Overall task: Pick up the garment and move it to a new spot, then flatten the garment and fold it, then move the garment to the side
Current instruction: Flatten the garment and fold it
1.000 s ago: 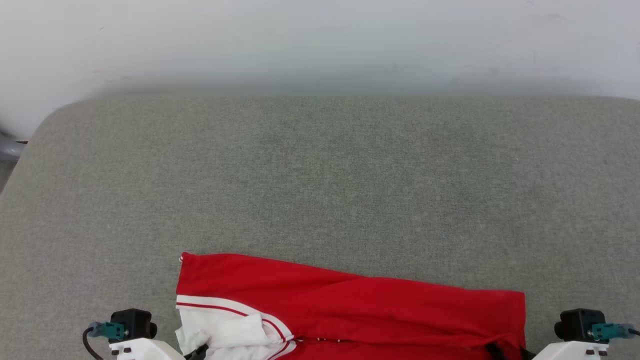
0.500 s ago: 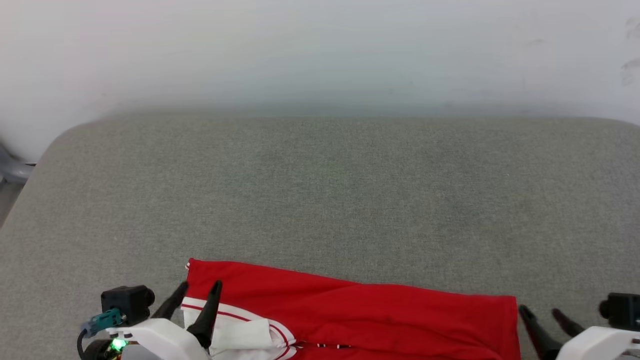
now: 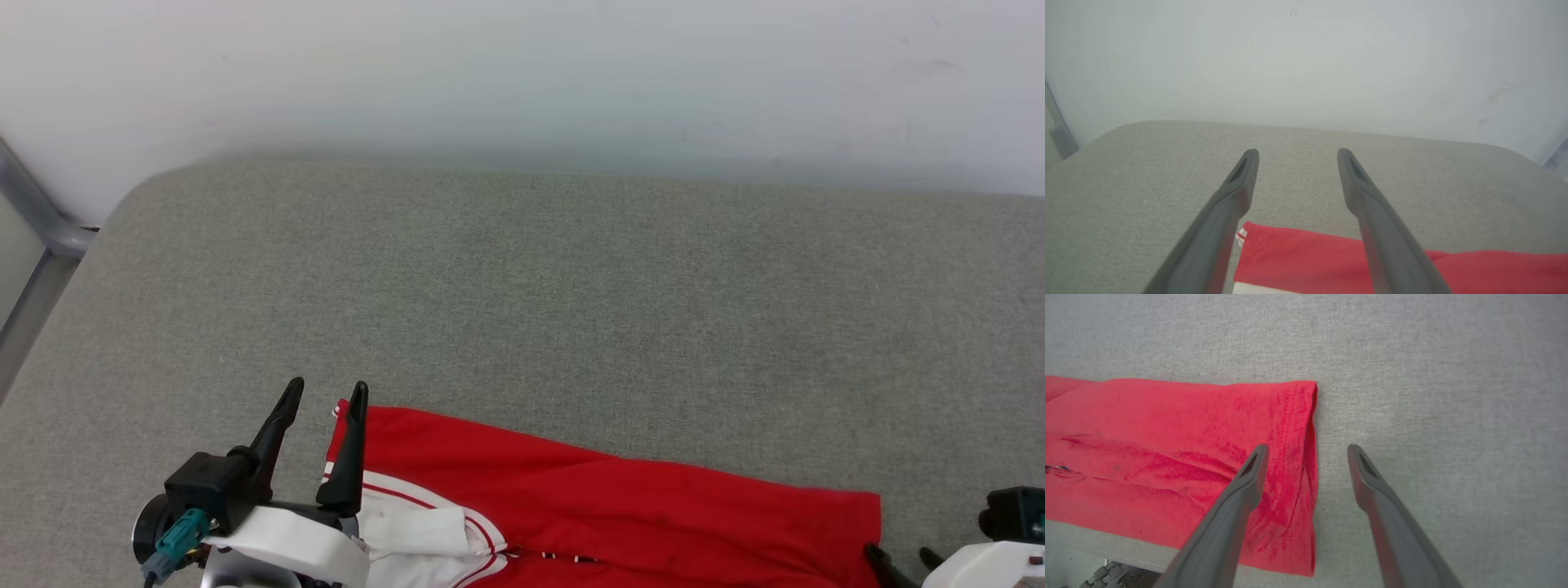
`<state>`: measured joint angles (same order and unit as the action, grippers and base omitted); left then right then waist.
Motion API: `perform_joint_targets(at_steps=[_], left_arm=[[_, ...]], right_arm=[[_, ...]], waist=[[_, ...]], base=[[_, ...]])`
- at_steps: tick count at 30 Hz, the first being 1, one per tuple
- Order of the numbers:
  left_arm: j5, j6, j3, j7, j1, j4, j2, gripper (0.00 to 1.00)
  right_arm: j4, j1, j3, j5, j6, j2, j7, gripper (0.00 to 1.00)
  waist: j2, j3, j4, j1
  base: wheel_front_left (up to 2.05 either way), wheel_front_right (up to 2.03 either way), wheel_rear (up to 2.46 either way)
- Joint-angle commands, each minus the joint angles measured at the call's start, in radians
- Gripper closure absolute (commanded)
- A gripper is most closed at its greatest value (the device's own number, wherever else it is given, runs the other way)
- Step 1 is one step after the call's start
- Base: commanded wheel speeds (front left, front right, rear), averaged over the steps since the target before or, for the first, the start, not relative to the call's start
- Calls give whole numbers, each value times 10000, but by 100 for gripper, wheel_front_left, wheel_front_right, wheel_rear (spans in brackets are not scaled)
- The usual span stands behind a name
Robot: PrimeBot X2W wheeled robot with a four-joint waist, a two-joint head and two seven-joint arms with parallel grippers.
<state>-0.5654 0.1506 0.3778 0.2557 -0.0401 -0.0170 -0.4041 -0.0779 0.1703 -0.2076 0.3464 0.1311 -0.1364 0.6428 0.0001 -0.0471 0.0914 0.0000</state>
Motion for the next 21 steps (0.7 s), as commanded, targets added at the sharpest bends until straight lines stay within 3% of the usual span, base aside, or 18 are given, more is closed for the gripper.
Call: perform_joint_targets(at_steps=[1, 11, 13, 21], left_arm=[[117, -12, -52, 52, -167, -13, 25, 0], [389, -71, -146, 87, -323, -133, 134, 0], [447, -62, -179, 95, -343, -159, 124, 0], [541, -9, -171, 100, -185, -67, 71, 0]], right_arm=[[156, 108, 141, 83, -8, 123, 49, 0], [1843, -193, 816, 434, -5, 241, 180, 0], [2090, -344, 1185, 815, -3, 230, 288, 100], [1581, -849, 1375, 978, -5, -168, 103, 100]], waist=[[-1, -152, 91, 0], [-1, -484, 156, 0], [-1, -544, 110, 0], [-1, -328, -39, 0]], base=[[0, 0, 0], [0, 0, 0], [0, 0, 0], [0, 0, 0]])
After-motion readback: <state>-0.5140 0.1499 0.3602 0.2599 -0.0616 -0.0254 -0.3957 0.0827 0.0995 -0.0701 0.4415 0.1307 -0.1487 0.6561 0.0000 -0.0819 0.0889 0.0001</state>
